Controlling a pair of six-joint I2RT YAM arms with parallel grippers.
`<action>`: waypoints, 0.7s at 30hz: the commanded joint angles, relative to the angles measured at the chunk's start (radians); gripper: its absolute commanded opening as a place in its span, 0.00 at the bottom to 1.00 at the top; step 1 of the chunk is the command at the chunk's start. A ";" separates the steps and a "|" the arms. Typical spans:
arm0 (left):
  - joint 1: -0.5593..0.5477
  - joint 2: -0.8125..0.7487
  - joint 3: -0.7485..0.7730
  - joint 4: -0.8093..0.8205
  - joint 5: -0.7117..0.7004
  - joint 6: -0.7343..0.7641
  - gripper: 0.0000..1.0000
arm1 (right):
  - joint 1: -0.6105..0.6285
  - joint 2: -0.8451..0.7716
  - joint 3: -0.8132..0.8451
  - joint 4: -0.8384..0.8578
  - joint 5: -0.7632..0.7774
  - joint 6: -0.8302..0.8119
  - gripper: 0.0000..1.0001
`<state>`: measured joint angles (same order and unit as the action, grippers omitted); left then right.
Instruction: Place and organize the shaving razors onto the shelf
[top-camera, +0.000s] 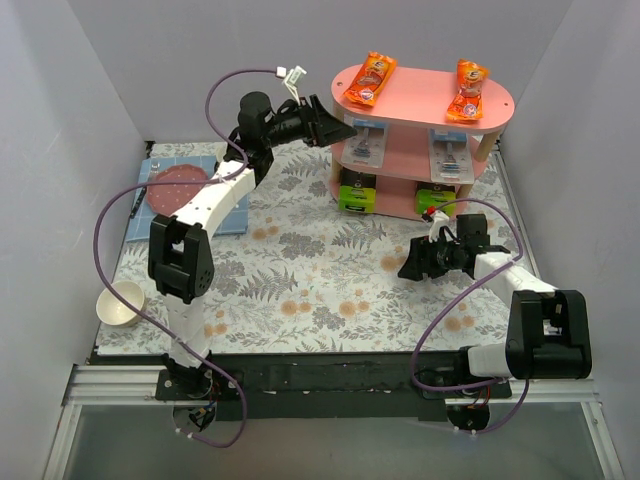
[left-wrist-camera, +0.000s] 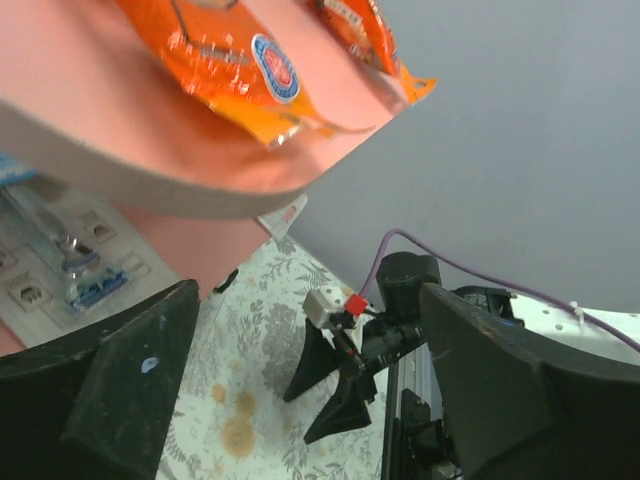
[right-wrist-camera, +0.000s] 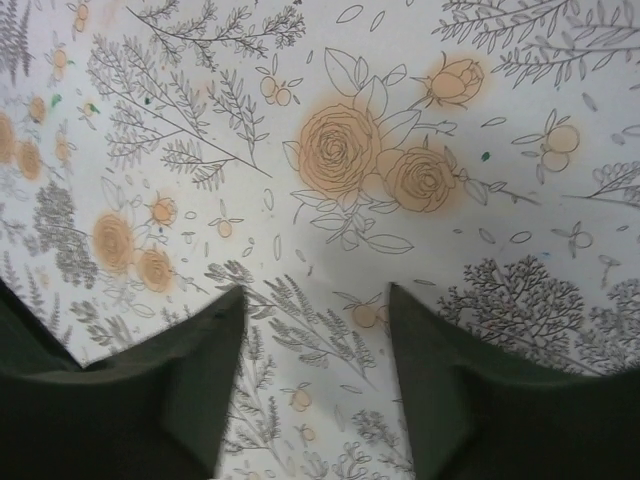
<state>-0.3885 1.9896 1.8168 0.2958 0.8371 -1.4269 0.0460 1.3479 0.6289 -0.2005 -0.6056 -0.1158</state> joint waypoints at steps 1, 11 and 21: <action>0.016 -0.167 -0.120 -0.032 0.043 0.092 0.98 | -0.005 -0.042 0.084 -0.088 0.018 -0.021 0.98; 0.056 -0.431 -0.528 -0.368 -0.076 0.579 0.98 | -0.003 -0.012 0.351 -0.473 0.466 0.104 0.98; 0.056 -0.551 -0.755 -0.517 -0.421 0.812 0.98 | -0.001 -0.133 0.466 -0.528 0.356 0.099 0.98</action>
<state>-0.3340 1.5013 1.1046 -0.1425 0.5785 -0.7483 0.0460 1.2858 1.0313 -0.6895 -0.1883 -0.0242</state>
